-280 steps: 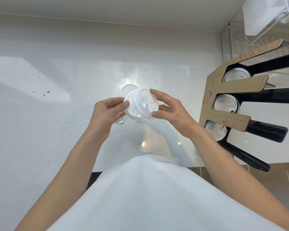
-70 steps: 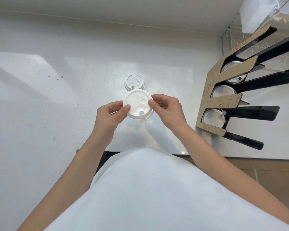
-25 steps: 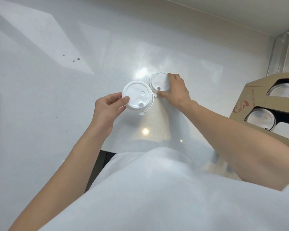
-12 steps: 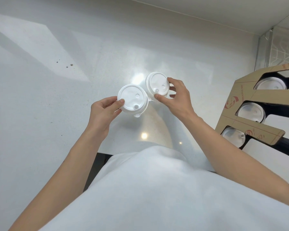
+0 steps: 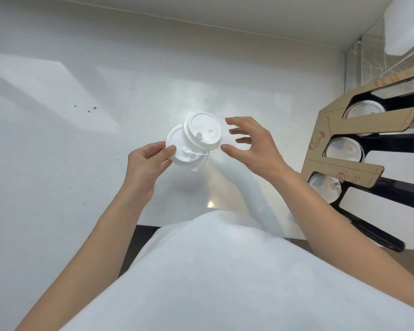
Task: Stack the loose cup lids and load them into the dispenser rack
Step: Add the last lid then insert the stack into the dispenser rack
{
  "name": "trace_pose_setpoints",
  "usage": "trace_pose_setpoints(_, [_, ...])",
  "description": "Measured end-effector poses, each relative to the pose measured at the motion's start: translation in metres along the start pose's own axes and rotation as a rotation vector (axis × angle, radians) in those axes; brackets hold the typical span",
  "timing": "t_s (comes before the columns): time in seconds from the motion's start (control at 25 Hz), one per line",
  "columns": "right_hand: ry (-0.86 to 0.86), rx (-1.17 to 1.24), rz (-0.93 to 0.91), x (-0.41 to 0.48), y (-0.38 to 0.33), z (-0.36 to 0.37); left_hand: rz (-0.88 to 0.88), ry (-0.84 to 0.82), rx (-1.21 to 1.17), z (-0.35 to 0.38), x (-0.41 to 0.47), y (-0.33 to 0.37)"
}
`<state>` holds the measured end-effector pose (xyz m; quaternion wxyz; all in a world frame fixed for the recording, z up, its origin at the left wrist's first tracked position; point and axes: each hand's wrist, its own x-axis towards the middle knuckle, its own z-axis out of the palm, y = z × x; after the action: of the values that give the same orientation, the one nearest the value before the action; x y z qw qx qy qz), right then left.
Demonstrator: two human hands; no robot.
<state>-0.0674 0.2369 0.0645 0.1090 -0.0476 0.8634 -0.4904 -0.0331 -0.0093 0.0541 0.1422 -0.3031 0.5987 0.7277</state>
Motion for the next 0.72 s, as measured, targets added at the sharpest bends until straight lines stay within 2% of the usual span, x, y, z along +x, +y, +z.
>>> trace_pose_setpoints(0.12, [-0.071, 0.034, -0.035, -0.004, -0.002, 0.009, 0.017, -0.034, 0.002, 0.014, -0.003, 0.005])
trace_pose_setpoints(0.24, [-0.083, 0.07, -0.033, 0.0, -0.002, 0.016, 0.055, -0.002, 0.05, 0.022, 0.001, 0.005])
trace_pose_setpoints(0.72, [0.013, 0.142, -0.02, -0.001, -0.006, 0.013, 0.016, -0.022, 0.025, 0.027, -0.003, 0.001])
